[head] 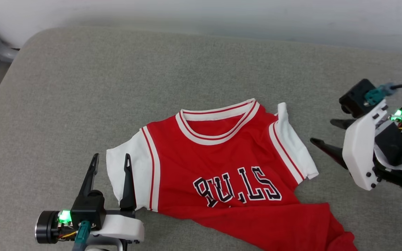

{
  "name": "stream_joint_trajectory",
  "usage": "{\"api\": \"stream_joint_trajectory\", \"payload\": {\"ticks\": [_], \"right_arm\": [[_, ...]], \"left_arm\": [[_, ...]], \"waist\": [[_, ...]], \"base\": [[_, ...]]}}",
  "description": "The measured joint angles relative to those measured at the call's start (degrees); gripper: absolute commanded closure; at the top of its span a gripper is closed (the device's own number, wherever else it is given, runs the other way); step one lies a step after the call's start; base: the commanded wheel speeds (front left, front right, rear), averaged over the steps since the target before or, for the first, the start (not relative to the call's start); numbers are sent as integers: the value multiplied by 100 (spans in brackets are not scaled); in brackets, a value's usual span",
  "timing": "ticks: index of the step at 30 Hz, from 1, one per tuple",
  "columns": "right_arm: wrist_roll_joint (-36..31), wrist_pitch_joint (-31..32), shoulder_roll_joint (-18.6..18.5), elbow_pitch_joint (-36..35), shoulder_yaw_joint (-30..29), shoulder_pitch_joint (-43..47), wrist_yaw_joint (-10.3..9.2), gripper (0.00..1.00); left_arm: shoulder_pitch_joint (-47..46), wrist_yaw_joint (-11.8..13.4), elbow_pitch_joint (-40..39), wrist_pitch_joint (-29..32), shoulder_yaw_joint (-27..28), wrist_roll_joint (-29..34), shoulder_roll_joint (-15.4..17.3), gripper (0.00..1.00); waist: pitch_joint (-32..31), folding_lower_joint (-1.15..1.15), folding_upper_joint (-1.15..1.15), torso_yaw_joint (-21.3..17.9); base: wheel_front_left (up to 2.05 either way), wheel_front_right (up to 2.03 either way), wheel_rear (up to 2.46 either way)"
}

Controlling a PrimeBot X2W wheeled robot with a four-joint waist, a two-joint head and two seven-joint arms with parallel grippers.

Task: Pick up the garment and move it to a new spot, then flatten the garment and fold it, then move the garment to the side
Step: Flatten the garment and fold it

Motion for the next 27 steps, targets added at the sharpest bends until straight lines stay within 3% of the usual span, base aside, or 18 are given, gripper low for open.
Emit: {"api": "stream_joint_trajectory", "payload": {"ticks": [7,19,20,21,25,27], "right_arm": [[46,450,63,946,1047,-544,0,0],[328,-179,246,1864,2186,-784,-14,0],[355,-325,242,1867,2243,-817,-13,89],[372,-477,235,1889,2285,-820,-13,100],[483,-1078,248,1934,2338,-853,1,100],[505,-1668,81,1803,2243,-872,1,100]], "left_arm": [[-196,30,-14,0,-113,-51,-33,0],[-302,123,42,0,-167,-107,-60,0],[-297,123,48,0,-149,-107,-60,0],[-292,121,58,0,-145,-107,-60,0],[-265,91,92,0,-133,-97,-58,0],[-175,74,127,0,-99,-76,-45,0]], "waist": [[292,0,0,186],[435,-1,0,341],[415,0,0,321],[392,0,0,301],[263,0,0,207],[89,0,0,87]], "base": [[0,0,0],[0,0,0],[0,0,0],[0,0,0],[0,0,0],[0,0,0]]}}
